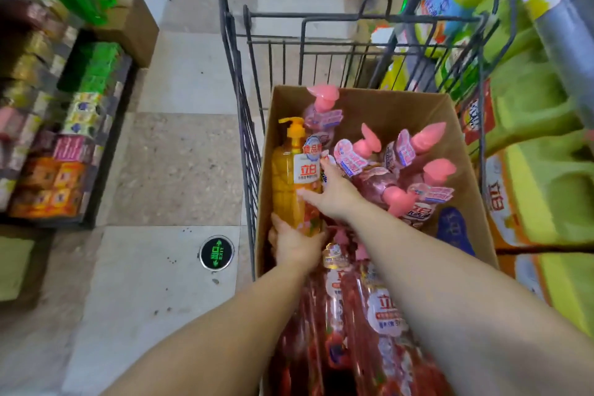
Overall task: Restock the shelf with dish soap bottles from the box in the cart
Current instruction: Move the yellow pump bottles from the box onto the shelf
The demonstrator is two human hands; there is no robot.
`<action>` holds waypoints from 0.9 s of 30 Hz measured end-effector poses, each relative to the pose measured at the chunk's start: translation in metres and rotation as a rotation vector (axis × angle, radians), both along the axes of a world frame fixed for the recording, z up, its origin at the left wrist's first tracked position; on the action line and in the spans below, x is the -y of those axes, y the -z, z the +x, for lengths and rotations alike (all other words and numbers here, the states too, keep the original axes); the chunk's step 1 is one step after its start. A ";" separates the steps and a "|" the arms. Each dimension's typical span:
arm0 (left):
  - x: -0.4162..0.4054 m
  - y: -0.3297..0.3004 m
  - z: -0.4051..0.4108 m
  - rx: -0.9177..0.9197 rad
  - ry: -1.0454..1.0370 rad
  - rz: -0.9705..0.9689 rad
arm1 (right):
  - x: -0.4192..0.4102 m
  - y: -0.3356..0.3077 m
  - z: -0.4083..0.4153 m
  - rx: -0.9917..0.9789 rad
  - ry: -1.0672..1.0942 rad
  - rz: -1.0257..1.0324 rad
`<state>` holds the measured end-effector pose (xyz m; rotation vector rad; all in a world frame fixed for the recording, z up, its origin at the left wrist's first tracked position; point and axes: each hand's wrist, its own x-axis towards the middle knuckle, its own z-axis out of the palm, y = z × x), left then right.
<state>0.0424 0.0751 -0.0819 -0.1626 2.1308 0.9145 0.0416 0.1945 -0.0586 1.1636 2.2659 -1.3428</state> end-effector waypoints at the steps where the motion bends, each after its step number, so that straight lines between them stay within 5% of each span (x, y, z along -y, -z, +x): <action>1: -0.003 0.003 0.003 -0.018 -0.016 -0.025 | -0.002 0.005 -0.003 0.000 0.012 -0.011; 9: -0.021 0.011 0.011 -0.097 -0.057 -0.196 | 0.011 0.020 -0.023 0.051 0.198 0.034; 17: -0.019 0.004 0.012 -0.087 -0.371 0.076 | 0.026 0.031 -0.032 0.034 0.375 0.060; 27: -0.013 0.016 0.017 -0.123 -0.107 -0.041 | 0.016 0.008 -0.011 0.035 0.312 0.172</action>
